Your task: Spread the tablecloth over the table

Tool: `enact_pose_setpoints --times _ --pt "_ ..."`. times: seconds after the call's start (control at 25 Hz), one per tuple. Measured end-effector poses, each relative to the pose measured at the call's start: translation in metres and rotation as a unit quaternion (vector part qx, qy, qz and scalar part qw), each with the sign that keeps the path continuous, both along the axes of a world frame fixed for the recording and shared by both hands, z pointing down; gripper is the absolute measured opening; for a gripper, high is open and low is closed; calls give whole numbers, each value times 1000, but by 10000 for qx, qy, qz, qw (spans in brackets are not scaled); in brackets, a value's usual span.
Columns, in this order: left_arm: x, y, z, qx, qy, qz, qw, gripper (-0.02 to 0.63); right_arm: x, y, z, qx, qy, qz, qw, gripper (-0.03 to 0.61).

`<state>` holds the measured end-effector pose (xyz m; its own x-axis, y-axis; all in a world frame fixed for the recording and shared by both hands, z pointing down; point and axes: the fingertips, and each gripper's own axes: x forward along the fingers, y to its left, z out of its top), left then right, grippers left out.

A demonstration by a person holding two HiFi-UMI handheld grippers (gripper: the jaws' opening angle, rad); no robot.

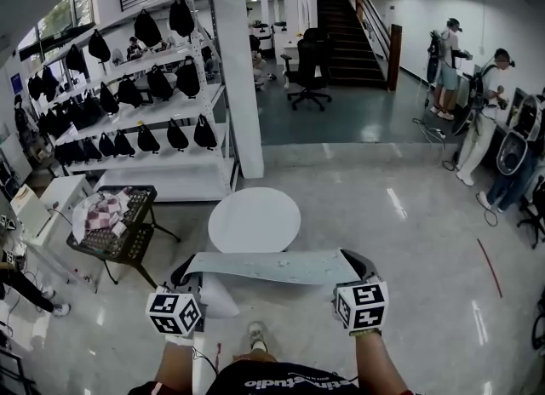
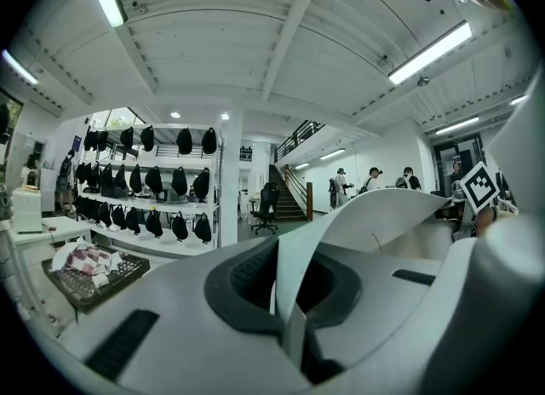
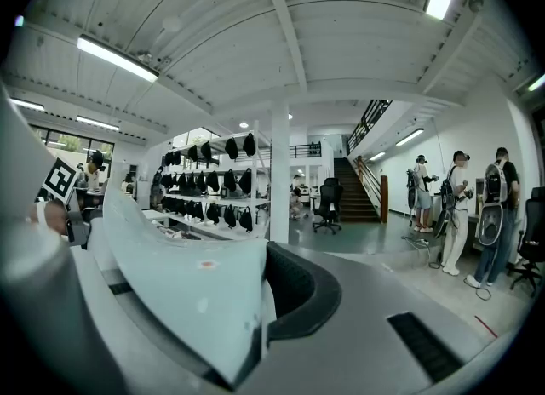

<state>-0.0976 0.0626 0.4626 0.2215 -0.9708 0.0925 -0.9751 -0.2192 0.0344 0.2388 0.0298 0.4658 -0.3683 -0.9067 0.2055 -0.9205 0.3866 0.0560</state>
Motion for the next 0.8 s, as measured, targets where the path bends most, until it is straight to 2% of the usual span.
enact_pose_setpoints --times 0.8 --pt "-13 -9 -6 75 -14 -152 9999 18 -14 -25 -4 -33 -81 -183 9998 28"
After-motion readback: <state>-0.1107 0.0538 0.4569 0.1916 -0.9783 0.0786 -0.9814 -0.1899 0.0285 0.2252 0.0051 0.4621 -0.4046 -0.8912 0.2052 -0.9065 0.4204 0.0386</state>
